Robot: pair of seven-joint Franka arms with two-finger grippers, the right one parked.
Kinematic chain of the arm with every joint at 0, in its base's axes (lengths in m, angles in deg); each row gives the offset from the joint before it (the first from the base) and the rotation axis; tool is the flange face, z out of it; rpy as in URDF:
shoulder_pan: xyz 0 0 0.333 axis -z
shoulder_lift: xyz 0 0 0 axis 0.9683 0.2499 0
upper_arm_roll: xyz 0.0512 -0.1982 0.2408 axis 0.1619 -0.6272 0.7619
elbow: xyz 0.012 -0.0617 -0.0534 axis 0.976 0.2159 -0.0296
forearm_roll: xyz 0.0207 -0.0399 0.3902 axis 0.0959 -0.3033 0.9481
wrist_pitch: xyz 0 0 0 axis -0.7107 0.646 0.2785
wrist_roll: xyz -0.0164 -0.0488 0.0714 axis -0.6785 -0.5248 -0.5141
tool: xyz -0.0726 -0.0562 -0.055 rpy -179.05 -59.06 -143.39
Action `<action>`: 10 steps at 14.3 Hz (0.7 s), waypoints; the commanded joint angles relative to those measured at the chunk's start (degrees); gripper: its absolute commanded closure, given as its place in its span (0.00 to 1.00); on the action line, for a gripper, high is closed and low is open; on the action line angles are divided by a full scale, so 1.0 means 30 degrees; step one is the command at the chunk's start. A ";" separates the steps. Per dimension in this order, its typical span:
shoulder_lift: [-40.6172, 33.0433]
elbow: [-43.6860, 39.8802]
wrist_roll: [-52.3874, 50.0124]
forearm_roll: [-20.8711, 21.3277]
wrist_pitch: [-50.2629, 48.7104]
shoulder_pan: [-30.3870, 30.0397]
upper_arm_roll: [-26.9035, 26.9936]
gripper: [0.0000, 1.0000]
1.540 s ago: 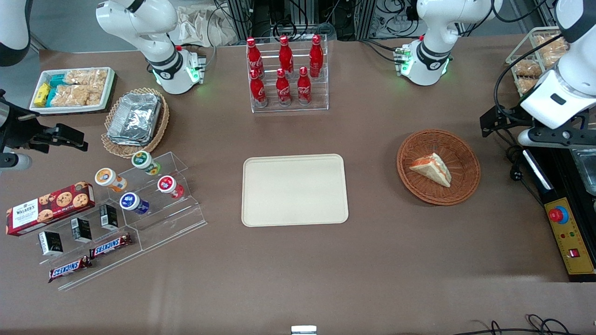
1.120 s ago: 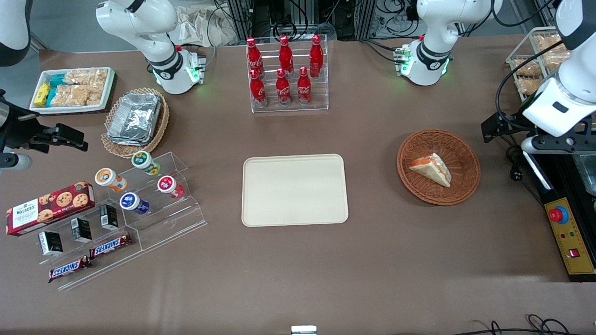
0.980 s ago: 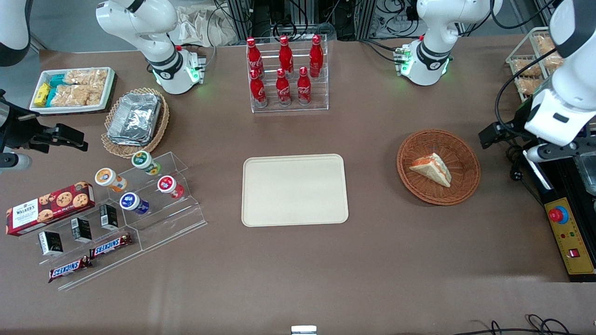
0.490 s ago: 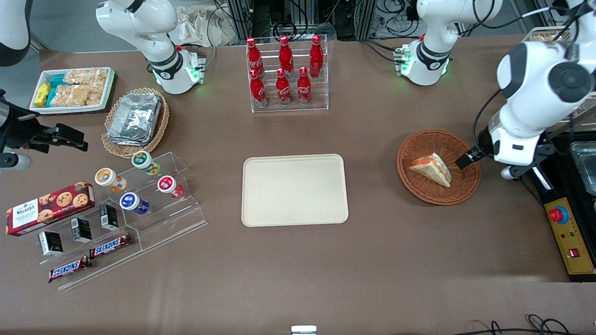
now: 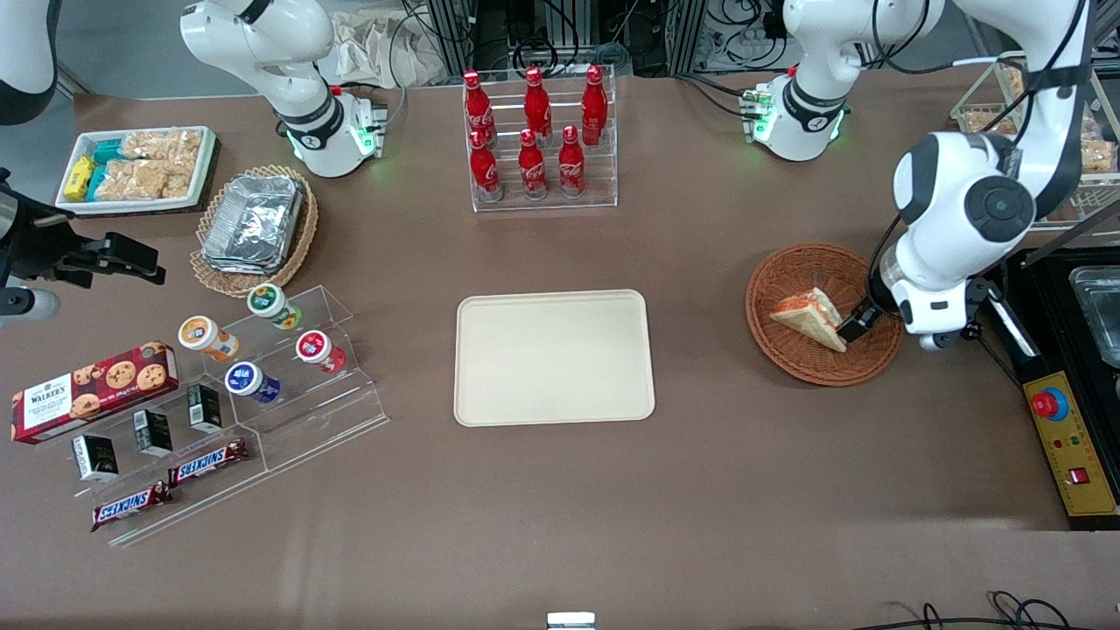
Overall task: Place sandwich from basket to tray
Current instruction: 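Move the left gripper down over the wrapped sandwich in the wicker basket, then close the left gripper on the sandwich's crust edge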
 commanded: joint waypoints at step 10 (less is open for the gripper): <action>0.0831 0.3616 -0.3777 0.0301 0.4758 0.0359 0.0021 0.00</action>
